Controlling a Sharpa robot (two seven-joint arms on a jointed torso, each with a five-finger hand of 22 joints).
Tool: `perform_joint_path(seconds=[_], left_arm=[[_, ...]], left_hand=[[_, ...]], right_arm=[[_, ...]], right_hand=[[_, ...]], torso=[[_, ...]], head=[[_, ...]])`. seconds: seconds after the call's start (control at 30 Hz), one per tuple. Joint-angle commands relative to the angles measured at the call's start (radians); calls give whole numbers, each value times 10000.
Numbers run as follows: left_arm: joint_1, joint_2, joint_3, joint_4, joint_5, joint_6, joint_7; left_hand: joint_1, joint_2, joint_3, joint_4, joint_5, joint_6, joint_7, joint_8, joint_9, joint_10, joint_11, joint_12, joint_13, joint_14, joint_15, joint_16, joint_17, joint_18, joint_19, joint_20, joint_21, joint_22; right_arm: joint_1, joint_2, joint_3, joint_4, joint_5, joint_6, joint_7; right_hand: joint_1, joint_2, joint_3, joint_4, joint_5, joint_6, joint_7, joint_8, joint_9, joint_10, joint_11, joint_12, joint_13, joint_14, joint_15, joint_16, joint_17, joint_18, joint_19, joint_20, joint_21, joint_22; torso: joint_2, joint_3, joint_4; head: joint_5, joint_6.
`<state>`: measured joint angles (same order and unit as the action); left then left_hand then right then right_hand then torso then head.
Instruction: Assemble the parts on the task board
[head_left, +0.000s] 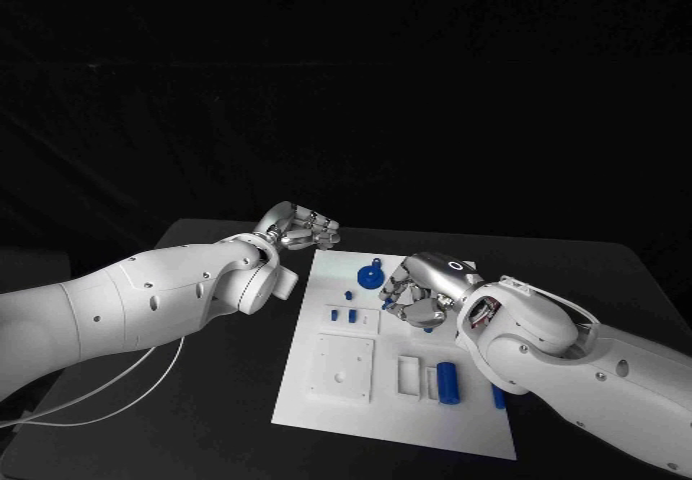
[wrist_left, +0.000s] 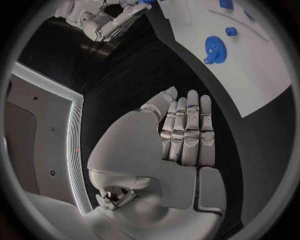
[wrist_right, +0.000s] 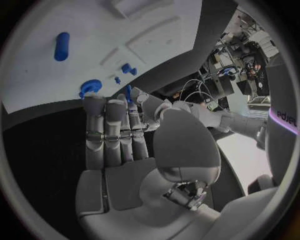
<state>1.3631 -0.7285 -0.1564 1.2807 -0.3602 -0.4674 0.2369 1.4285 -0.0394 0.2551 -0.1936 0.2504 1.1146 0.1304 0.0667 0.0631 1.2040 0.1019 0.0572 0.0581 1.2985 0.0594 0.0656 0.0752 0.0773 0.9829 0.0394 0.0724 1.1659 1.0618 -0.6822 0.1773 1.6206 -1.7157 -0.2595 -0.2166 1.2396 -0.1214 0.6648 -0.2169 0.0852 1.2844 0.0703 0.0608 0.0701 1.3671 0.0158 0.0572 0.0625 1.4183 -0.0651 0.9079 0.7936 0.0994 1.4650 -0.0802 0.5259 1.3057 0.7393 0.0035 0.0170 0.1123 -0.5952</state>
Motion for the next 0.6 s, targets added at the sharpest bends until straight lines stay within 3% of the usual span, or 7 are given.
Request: perform_joint_path(seconds=[0.03,0.2,0.43,0.6], left_arm=[[26,89,10,39,418,-375,287],[42,195,10,69,560,-469,335],[66,285,9,96,694,-577,407],[74,304,9,128,763,-581,438]], left_hand=[[-83,10,-27,-11,-33,28,2,-28,2,61,-40,36,-4,-42,8,-30,2,-17,57,-8,-56,-11],[-73,22,-24,-13,-34,26,3,-29,2,52,-36,36,-4,-54,11,-31,-1,-18,48,-5,-59,-40],[-79,29,-29,-4,-30,28,4,-26,4,43,-33,37,-4,-75,20,-33,-5,-19,38,2,-58,-66],[-69,39,-28,-4,-20,31,5,-26,3,48,-34,38,-4,-85,22,-32,-7,-16,35,3,-52,-86]], right_arm=[[-5,157,-138,98,-1091,135,67],[-5,486,-523,131,-1626,344,25],[-11,947,-1015,-54,-2191,633,4],[-18,1156,-1267,-231,-2666,482,-169]], right_hand=[[28,118,-39,-33,-25,40,24,33,8,54,15,37,9,69,-11,-42,11,133,475,-81,23,-9],[30,127,-22,-54,-67,34,28,33,7,41,20,36,8,62,-7,-62,14,135,466,-78,-15,-24],[23,131,-15,-65,-65,35,28,33,7,39,21,36,8,65,-7,-70,15,139,466,-78,-43,-33],[8,118,42,-112,-64,40,27,34,9,53,21,36,9,85,-8,-73,23,141,475,-80,12,-19]], torso=[[-29,-28,10],[-24,-48,12],[-16,-20,28],[-13,-18,7]], head=[[208,-90],[442,-128],[607,-265],[713,-330]])
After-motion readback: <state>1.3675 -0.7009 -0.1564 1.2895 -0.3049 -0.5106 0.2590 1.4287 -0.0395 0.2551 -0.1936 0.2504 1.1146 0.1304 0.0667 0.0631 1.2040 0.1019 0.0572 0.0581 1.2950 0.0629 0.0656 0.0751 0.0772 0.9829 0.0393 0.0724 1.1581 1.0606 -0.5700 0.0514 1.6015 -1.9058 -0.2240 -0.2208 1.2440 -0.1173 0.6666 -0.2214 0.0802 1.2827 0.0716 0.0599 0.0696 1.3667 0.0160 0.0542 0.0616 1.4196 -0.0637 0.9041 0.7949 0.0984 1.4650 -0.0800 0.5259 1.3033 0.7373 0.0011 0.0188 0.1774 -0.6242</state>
